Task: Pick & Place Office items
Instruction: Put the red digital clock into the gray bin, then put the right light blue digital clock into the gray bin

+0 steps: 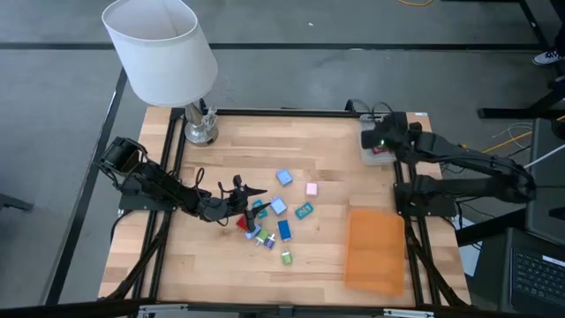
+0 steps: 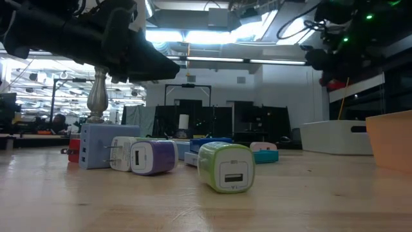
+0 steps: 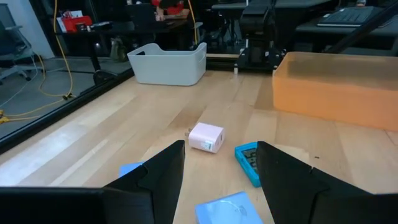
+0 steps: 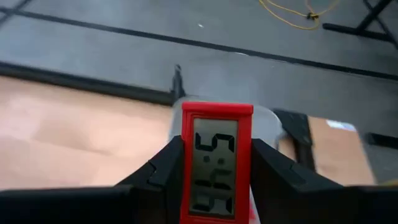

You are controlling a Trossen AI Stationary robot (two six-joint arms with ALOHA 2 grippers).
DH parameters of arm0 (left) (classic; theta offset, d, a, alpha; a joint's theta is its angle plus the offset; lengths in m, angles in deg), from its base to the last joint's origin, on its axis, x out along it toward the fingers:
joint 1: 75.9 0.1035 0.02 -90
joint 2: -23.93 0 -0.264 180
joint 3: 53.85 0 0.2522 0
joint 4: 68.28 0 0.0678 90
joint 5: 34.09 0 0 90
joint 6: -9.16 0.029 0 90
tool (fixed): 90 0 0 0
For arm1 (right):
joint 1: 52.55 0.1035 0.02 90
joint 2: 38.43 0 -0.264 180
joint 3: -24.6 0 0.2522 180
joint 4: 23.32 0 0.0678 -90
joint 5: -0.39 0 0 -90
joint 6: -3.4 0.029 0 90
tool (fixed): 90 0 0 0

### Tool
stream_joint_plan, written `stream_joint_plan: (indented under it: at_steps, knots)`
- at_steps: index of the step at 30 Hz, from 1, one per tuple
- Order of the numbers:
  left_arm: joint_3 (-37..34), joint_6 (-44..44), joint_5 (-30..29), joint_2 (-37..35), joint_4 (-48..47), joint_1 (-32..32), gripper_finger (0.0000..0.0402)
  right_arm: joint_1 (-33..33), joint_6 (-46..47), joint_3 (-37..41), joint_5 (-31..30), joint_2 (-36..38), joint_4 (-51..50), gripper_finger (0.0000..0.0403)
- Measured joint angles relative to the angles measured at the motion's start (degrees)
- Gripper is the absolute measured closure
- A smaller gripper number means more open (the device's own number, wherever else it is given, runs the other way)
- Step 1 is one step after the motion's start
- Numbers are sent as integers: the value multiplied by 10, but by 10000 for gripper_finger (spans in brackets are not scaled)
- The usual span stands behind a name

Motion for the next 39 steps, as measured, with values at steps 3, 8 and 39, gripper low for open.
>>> stream_joint_plan:
  at_steps: [3,8,39]
  knots:
    - [0,0,0,0,0,0,208,-57,-70,0,54,-5,77,264]
    - [0,0,0,0,0,0,208,-134,-111,0,114,-37,108,264]
    - [0,-15,10,0,-2,-1,208,-247,-157,0,253,-237,157,134]
